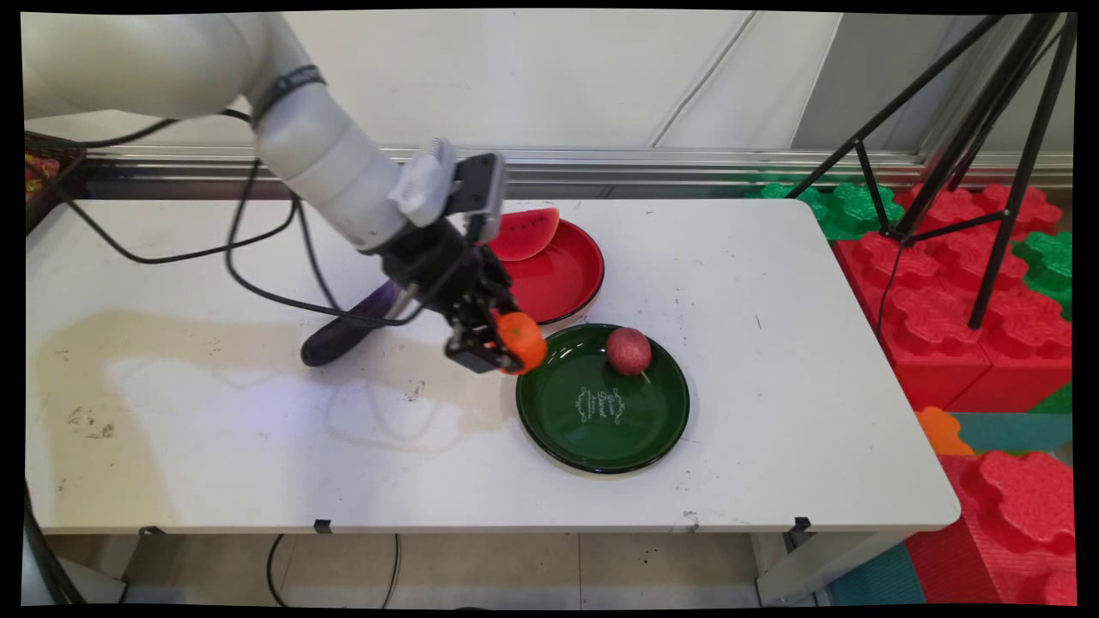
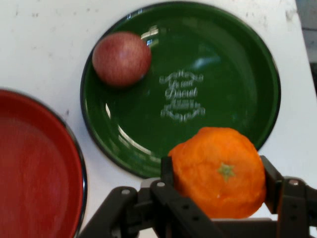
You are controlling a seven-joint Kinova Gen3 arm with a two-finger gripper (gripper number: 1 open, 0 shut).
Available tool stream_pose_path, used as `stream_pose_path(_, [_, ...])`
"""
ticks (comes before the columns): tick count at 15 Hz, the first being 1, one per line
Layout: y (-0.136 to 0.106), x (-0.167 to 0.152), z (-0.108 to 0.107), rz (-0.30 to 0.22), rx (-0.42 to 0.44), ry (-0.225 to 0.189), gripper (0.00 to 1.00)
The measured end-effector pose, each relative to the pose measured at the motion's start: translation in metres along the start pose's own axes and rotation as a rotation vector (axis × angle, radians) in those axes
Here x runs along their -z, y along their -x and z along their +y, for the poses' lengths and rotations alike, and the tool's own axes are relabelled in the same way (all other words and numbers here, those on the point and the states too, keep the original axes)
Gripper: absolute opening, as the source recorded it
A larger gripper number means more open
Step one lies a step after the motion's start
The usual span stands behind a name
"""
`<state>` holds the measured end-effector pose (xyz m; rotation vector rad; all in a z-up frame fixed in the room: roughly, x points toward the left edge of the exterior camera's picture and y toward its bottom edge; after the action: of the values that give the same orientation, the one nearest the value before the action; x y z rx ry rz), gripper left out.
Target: Place the picked object on the table
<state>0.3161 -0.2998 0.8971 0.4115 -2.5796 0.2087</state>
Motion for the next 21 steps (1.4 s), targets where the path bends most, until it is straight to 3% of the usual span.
stream_pose_path(9, [0.059, 0.019, -0.007, -0.118, 0.012, -0.010, 0.00])
stream_pose_path(16, [0.098, 0.000, -0.022, -0.202, 0.019, -0.003, 0.00])
stream_pose_path(21, [0.117, -0.021, -0.032, -0.226, 0.046, 0.007, 0.00])
